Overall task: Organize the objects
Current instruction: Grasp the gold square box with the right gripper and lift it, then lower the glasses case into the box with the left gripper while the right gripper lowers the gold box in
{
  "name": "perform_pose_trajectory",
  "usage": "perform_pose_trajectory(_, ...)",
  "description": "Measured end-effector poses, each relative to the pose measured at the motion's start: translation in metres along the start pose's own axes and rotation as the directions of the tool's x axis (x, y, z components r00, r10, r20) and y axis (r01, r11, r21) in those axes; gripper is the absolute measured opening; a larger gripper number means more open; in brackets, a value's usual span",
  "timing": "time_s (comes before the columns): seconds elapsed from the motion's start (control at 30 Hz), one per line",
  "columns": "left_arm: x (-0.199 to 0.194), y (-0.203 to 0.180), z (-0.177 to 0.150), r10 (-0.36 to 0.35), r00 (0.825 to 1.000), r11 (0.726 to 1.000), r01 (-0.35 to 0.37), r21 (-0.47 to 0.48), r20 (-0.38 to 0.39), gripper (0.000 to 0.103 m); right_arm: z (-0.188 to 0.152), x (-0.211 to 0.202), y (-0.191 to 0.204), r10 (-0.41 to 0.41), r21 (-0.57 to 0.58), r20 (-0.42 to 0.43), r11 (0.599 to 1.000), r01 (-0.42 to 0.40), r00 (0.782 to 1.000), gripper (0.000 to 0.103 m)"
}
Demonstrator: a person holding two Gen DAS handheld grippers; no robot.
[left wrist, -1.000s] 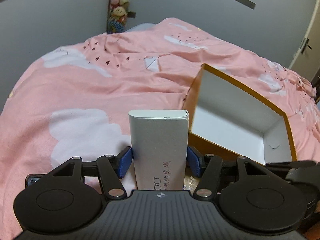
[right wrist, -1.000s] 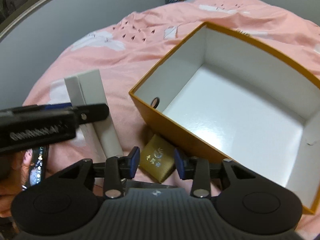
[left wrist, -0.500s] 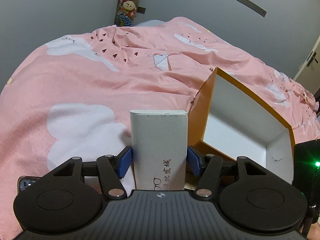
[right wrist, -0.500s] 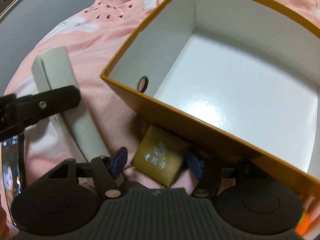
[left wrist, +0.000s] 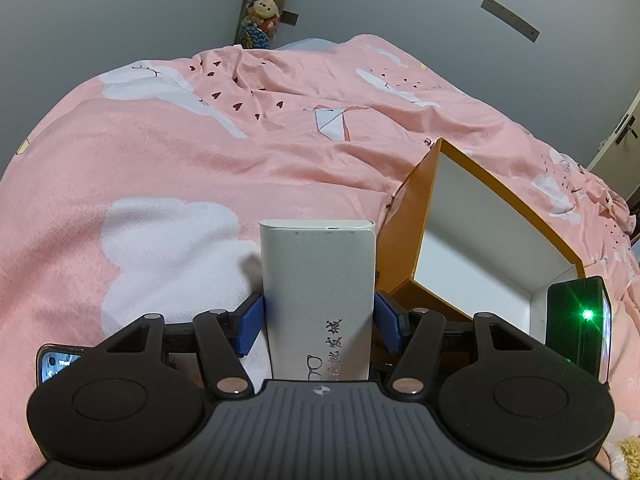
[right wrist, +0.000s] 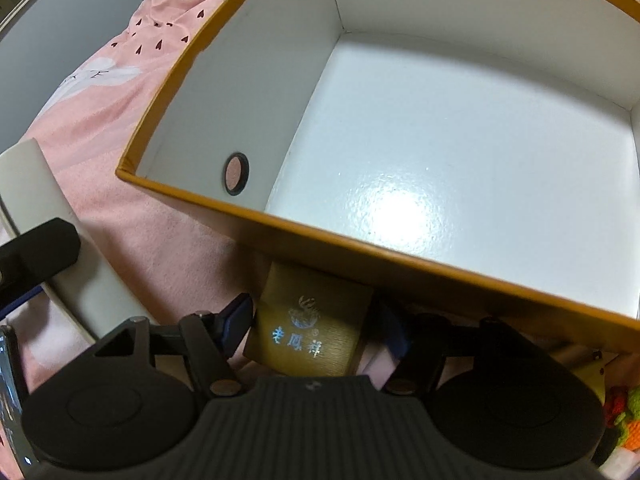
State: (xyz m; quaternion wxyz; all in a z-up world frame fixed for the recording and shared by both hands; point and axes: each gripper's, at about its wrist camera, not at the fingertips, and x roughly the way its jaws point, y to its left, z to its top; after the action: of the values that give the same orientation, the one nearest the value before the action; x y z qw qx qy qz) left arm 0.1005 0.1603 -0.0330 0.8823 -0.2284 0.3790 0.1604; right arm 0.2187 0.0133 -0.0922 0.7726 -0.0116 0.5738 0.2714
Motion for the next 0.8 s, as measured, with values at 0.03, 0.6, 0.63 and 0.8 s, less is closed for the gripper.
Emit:
perform_pose_trajectory(0.03, -0.001, -0.001, 0.000, -0.002, 1.000, 1.000, 0.002, 0.002, 0.001, 0.068, 0.001, 0.000, -0.001, 0.005, -0.002, 0.000, 1.000, -0.005, 1.000, 0.068)
perform_pose_trajectory(0.6, -0.047, -0.033, -0.003, -0.091, 0.992, 0.992, 0.084, 0.094, 0.082, 0.068, -0.027, -0.096, -0.010, 0.091, -0.132, 0.150, 0.989, -0.071, 0.984, 0.066)
perform_pose_trajectory(0.63, -0.051, -0.036, -0.003, -0.099, 0.991, 0.991, 0.089, 0.104, 0.092, 0.068, -0.030, -0.106, -0.012, 0.095, -0.143, 0.166, 0.987, -0.071, 0.982, 0.066)
perform_pose_trajectory(0.8, -0.065, -0.057, 0.005, -0.153, 0.982, 0.976, 0.131, 0.175, 0.115, 0.068, -0.035, -0.149, -0.023, 0.137, -0.168, 0.236, 0.981, -0.098, 0.962, 0.066)
